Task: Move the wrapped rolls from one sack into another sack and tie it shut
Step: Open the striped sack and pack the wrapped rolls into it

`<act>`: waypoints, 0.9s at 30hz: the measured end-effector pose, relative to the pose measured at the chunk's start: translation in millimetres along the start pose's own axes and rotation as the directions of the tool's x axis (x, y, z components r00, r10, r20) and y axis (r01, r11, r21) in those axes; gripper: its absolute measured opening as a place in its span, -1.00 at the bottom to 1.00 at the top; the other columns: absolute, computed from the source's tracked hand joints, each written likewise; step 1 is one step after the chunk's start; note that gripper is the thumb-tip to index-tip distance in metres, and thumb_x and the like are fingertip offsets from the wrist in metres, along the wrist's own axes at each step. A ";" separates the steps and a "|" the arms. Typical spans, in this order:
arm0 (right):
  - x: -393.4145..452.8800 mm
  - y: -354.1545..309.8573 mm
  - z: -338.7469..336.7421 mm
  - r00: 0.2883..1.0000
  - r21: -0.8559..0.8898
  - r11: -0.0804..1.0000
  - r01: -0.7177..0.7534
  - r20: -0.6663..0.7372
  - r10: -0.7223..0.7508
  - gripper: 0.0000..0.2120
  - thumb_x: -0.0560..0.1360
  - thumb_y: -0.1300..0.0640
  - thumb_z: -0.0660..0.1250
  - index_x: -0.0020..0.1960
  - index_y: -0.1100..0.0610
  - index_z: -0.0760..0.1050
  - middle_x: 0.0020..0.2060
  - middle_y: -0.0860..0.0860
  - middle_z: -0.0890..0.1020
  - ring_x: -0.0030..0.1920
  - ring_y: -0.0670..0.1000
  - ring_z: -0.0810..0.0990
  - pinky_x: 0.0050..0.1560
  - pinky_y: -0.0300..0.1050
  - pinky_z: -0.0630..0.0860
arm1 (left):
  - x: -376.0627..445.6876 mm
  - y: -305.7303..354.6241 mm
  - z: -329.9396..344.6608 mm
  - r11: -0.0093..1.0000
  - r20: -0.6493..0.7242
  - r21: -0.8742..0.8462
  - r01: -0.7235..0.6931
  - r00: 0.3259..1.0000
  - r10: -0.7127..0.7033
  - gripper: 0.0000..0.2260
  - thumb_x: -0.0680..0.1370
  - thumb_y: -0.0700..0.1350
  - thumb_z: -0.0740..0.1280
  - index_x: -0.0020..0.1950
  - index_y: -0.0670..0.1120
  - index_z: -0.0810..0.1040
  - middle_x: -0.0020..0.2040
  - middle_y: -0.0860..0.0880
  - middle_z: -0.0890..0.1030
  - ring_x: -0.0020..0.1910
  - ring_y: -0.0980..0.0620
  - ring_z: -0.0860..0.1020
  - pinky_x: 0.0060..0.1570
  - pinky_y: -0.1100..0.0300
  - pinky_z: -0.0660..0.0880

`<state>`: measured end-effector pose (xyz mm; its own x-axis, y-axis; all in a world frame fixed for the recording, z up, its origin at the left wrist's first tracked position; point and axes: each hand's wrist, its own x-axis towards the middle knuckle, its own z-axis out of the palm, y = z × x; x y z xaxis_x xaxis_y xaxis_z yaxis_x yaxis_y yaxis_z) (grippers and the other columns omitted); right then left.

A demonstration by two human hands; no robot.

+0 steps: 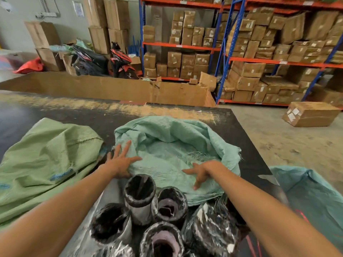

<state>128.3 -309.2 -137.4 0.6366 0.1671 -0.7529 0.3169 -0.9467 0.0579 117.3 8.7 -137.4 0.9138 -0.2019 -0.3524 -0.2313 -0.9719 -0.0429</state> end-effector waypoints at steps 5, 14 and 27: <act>20.3 9.8 -3.0 0.994 -0.095 0.994 0.062 0.098 -0.053 -0.19 0.58 -0.10 0.33 0.61 -0.12 -0.13 0.61 0.03 -0.09 0.58 0.19 0.03 0.52 0.18 0.13 | 35.4 5.7 7.1 0.998 0.182 0.066 0.001 0.983 -0.013 -0.48 0.64 0.13 0.18 0.56 0.29 0.06 0.61 0.01 -0.29 0.57 -0.20 -0.28 0.45 -0.39 -0.17; -2.4 42.7 -39.1 0.251 0.142 0.990 0.004 -0.958 0.137 -0.39 0.34 -0.40 0.35 0.28 -0.12 0.41 0.24 0.02 0.47 0.34 0.16 0.36 0.31 0.29 0.28 | 49.4 -3.1 12.0 0.998 -0.073 0.062 -0.007 0.997 0.012 -0.21 0.33 0.39 0.40 0.49 0.30 0.17 0.50 0.00 0.24 0.50 -0.11 0.16 0.40 -0.32 0.12; 64.9 113.3 13.0 0.970 0.177 0.982 -0.067 -0.220 0.106 -0.28 0.63 -0.03 0.25 0.61 -0.10 -0.12 0.61 0.06 -0.10 0.57 0.23 0.08 0.51 0.21 0.09 | 87.2 -8.7 -38.4 1.000 -0.171 0.004 -0.013 0.985 0.013 0.52 -0.16 0.52 0.47 0.37 0.27 -0.63 0.35 -0.16 -0.70 0.46 -0.43 -0.40 0.42 -0.46 -0.10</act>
<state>196.4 -409.1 -188.2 0.8057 0.1223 -0.5796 0.1441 -0.9895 -0.0085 211.7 -5.1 -131.8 0.9543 -0.2324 -0.1881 -0.2442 -0.9688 -0.0419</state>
